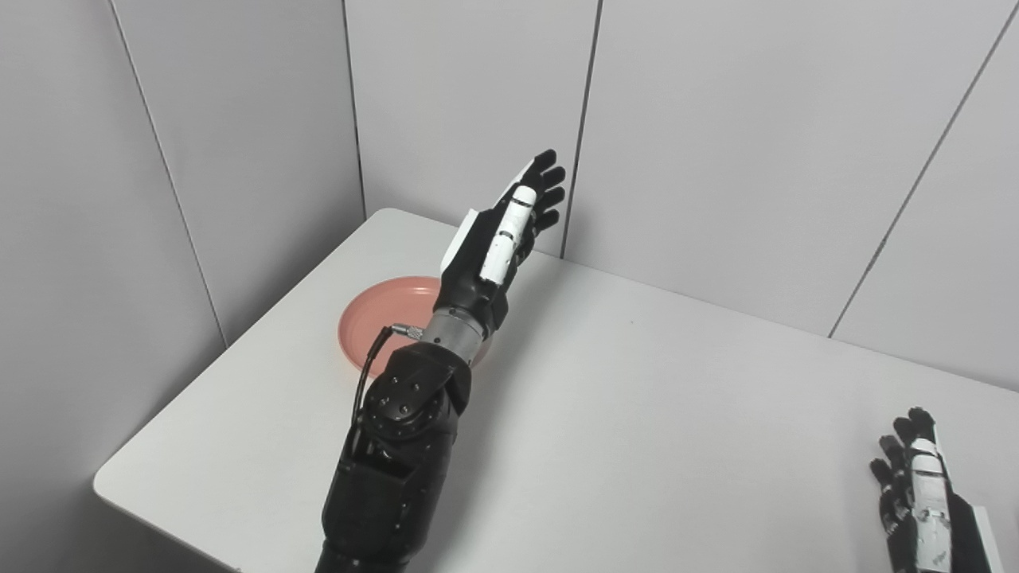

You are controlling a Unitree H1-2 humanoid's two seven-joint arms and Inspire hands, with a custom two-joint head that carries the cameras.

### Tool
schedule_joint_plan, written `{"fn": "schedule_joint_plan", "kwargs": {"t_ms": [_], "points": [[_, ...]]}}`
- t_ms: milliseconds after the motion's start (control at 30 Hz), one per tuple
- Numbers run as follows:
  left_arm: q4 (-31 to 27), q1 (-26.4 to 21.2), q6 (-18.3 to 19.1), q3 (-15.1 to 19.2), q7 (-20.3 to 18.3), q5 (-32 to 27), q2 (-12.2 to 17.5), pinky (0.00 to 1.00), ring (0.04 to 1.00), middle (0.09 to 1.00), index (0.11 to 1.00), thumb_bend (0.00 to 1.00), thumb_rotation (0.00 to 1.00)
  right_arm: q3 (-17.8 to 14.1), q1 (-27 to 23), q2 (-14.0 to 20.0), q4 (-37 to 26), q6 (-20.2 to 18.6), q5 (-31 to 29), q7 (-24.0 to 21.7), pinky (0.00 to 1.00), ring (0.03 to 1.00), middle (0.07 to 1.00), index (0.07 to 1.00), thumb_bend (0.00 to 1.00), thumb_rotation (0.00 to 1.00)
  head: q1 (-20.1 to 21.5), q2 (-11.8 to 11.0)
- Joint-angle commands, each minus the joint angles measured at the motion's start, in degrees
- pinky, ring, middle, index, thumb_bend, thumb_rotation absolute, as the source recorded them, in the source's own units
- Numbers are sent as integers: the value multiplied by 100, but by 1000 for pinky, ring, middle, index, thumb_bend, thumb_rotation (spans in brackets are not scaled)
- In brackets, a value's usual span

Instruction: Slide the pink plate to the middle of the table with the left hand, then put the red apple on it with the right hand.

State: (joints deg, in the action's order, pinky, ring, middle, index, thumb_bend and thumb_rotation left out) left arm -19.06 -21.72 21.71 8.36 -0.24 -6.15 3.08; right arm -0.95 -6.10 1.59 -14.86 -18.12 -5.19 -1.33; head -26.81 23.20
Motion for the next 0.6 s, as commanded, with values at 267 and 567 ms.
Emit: {"fn": "schedule_joint_plan", "kwargs": {"t_ms": [267, 567], "points": [[148, -382, -229, 646, 188, -349, 417, 942, 943, 946, 917, 395, 1000, -28, -176, 28, -278, -193, -67, -32, 1000, 1000, 1000, 1000, 0, 1000, -19, 15], [515, -465, -391, 1014, 274, -438, 784, 932, 929, 925, 889, 409, 1000, -34, -181, 16, -387, -339, -74, 1, 1000, 1000, 1000, 1000, 0, 1000, -80, 22]]}}
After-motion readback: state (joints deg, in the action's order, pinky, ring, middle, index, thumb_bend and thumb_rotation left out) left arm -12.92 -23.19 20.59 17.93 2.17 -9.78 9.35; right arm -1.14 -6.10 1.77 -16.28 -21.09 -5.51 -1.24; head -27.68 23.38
